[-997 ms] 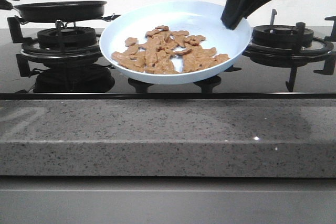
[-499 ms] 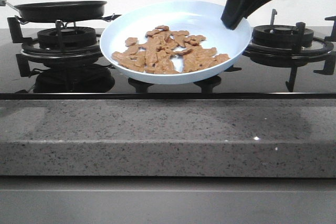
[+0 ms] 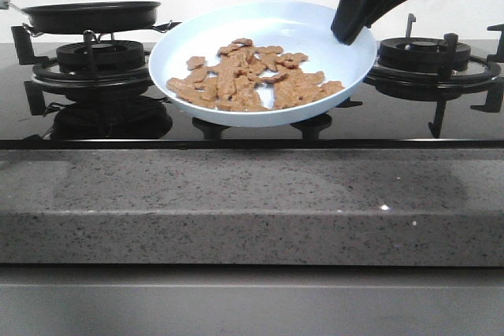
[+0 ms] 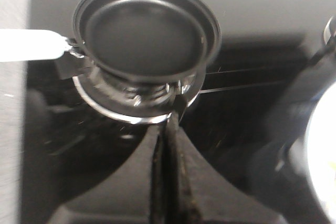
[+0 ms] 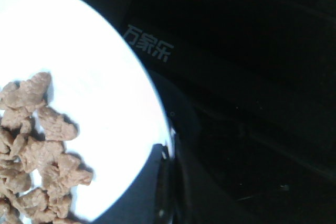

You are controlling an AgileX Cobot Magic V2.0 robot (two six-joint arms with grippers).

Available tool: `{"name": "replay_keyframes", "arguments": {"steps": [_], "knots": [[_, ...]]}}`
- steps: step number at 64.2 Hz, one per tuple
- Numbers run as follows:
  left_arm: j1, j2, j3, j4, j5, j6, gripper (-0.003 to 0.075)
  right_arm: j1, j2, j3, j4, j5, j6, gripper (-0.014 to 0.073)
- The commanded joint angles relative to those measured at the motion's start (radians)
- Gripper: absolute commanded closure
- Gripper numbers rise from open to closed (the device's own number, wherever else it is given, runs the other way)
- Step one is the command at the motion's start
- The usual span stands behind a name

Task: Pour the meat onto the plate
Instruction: 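Lower the plate of meat back between the burners with the right gripper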

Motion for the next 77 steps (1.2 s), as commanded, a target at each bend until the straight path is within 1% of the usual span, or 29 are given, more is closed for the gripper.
{"name": "replay_keyframes", "arguments": {"steps": [1, 4, 9, 17, 28, 38, 60, 68, 77], "knots": [[-0.069, -0.115, 0.073, 0.107, -0.186, -0.068, 0.0741, 0.000, -0.051, -0.024, 0.033, -0.043, -0.005, 0.0654], [-0.093, -0.163, 0.135, 0.156, -0.228, -0.100, 0.0741, 0.000, -0.051, -0.024, 0.033, -0.043, -0.005, 0.0654], [-0.115, -0.246, 0.218, 0.189, -0.272, -0.128, 0.0741, 0.000, -0.051, -0.024, 0.033, -0.043, -0.005, 0.0654], [-0.113, -0.363, 0.339, 0.206, -0.300, -0.130, 0.0741, 0.000, -0.051, -0.024, 0.033, -0.043, -0.005, 0.0654], [-0.113, -0.544, 0.439, 0.247, -0.412, -0.130, 0.0741, 0.000, -0.051, -0.024, 0.033, -0.043, -0.005, 0.0654], [-0.113, -0.606, 0.471, 0.245, -0.417, -0.130, 0.0741, 0.000, -0.051, -0.024, 0.033, -0.043, -0.005, 0.0654], [-0.113, -0.606, 0.476, 0.234, -0.431, -0.130, 0.0741, 0.000, -0.051, -0.024, 0.033, -0.051, -0.005, 0.0654], [-0.113, -0.606, 0.476, 0.234, -0.431, -0.130, 0.0741, 0.000, -0.051, -0.027, 0.055, -0.059, -0.005, 0.0654], [-0.113, -0.606, 0.476, 0.234, -0.431, -0.130, 0.0741, -0.022, -0.031, -0.093, 0.087, -0.048, 0.015, 0.0654]]}}
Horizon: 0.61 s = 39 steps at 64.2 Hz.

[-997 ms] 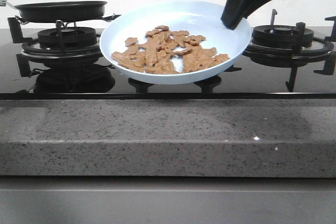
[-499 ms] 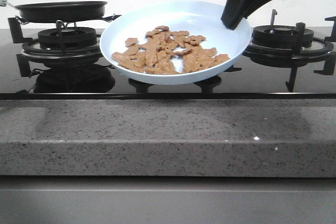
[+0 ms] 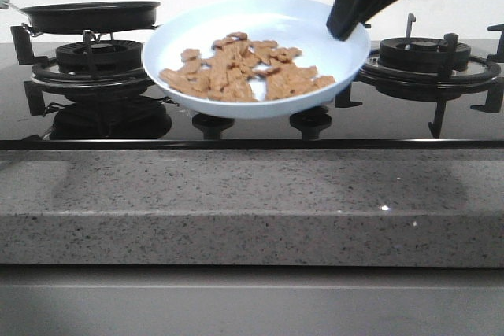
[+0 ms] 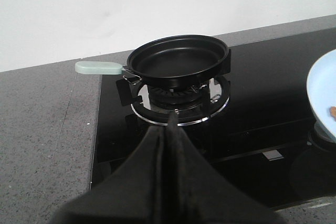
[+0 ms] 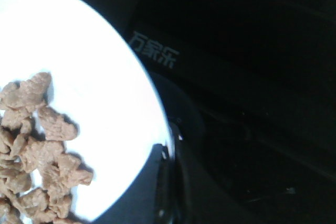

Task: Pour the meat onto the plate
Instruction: 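Lower the plate of meat back between the burners with the right gripper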

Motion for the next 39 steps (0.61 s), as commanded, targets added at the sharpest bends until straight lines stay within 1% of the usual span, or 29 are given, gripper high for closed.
{"name": "replay_keyframes", "arguments": {"steps": [1, 10, 25, 33, 39], "knots": [[-0.007, 0.001, -0.028, -0.014, -0.088, -0.007, 0.0741, -0.022, -0.029, -0.084, 0.059, -0.039, 0.016, 0.0654], [-0.007, 0.001, -0.028, -0.014, -0.088, -0.007, 0.0741, -0.075, 0.049, -0.230, 0.099, -0.005, 0.040, 0.0654], [-0.007, 0.001, -0.028, -0.017, -0.088, -0.007, 0.0741, -0.126, 0.219, -0.443, 0.101, 0.005, 0.061, 0.0654], [-0.007, 0.001, -0.028, -0.017, -0.088, -0.007, 0.0741, -0.136, 0.309, -0.511, 0.100, -0.005, 0.075, 0.0652], [-0.007, 0.001, -0.028, -0.017, -0.088, -0.007, 0.0741, -0.136, 0.353, -0.523, 0.100, -0.003, 0.076, 0.0652]]}}
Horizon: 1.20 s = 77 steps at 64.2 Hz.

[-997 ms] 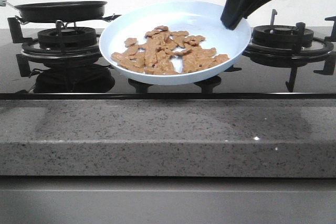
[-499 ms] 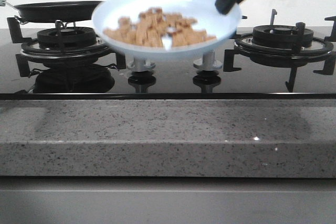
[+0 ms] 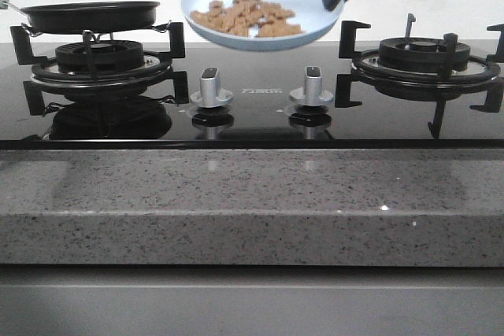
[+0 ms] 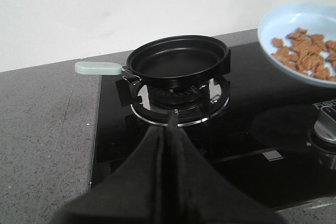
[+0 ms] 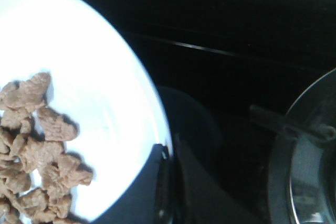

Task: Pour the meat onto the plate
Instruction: 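Lower the plate of meat back between the burners with the right gripper, then open the right gripper and raise it away from the plate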

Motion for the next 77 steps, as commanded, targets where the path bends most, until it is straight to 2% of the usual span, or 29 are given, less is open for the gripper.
{"name": "replay_keyframes", "arguments": {"steps": [1, 17, 23, 31, 39, 41, 60, 65, 77], "knots": [[-0.007, 0.001, -0.028, -0.015, -0.087, -0.007, 0.0741, -0.005, -0.015, -0.050, 0.041, -0.039, 0.004, 0.0652], [-0.007, 0.001, -0.028, -0.015, -0.087, -0.007, 0.0741, -0.005, 0.028, -0.050, -0.003, 0.023, 0.004, 0.0652], [-0.007, 0.001, -0.028, -0.015, -0.087, -0.007, 0.0741, -0.005, 0.029, -0.050, -0.026, 0.042, 0.004, 0.0624], [-0.007, 0.001, -0.028, -0.015, -0.087, -0.007, 0.0741, -0.005, 0.029, -0.051, -0.034, 0.047, 0.004, 0.0506], [-0.007, 0.001, -0.028, -0.015, -0.087, -0.007, 0.0741, -0.006, 0.028, -0.051, -0.035, 0.038, 0.004, 0.0332], [-0.007, 0.001, -0.028, -0.015, -0.087, -0.007, 0.0741, -0.007, 0.027, -0.052, -0.035, 0.034, 0.004, 0.0320], [-0.007, 0.001, -0.028, -0.015, -0.083, -0.007, 0.0741, -0.011, 0.004, -0.190, -0.035, 0.134, 0.004, 0.0321], [-0.007, 0.001, -0.028, -0.015, -0.083, -0.007, 0.0741, -0.011, 0.003, -0.236, -0.039, 0.164, 0.004, 0.0347], [-0.007, 0.001, -0.028, -0.015, -0.083, -0.007, 0.0741, -0.011, 0.003, -0.302, -0.042, 0.212, 0.004, 0.0574]]}}
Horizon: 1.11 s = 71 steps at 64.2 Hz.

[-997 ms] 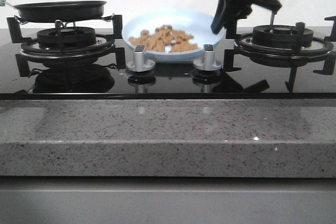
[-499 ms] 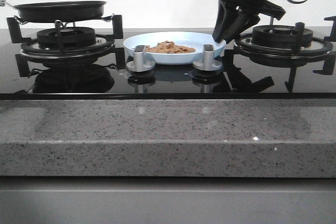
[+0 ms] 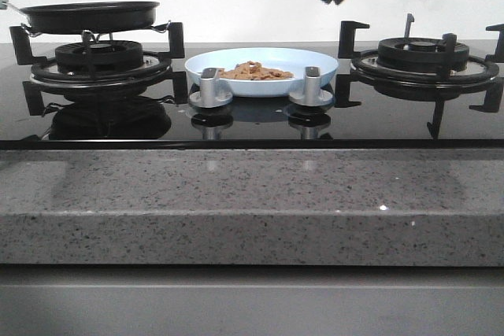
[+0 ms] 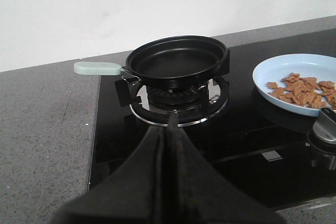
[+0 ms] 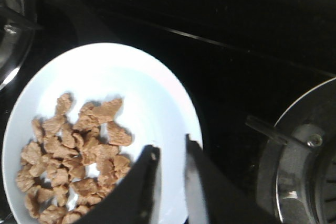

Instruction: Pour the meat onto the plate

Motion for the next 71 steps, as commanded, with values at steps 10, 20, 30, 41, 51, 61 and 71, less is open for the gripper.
{"name": "replay_keyframes", "arguments": {"steps": [10, 20, 30, 41, 51, 61, 71], "knots": [[-0.007, 0.001, -0.028, -0.013, -0.083, -0.007, 0.0741, -0.007, -0.074, -0.045, 0.011, 0.000, -0.006, 0.0660], [-0.007, 0.001, -0.028, -0.013, -0.083, -0.007, 0.0741, -0.007, -0.098, -0.045, -0.027, 0.008, -0.006, 0.0660], [-0.007, 0.001, -0.028, -0.013, -0.083, -0.007, 0.0741, 0.035, -0.204, 0.004, -0.226, -0.022, -0.006, 0.0654], [-0.007, 0.001, -0.028, -0.013, -0.083, -0.007, 0.0741, 0.132, -0.370, 0.183, -0.404, -0.160, 0.014, 0.0654], [-0.007, 0.001, -0.028, -0.014, -0.083, -0.007, 0.0741, 0.179, -0.554, 0.438, -0.508, -0.328, 0.091, 0.0654], [-0.007, 0.001, -0.028, -0.014, -0.083, -0.007, 0.0741, 0.179, -0.756, 0.733, -0.525, -0.492, 0.106, 0.0654], [-0.007, 0.001, -0.028, -0.015, -0.083, -0.007, 0.0741, 0.179, -0.959, 1.001, -0.525, -0.646, 0.106, 0.0654]]}}
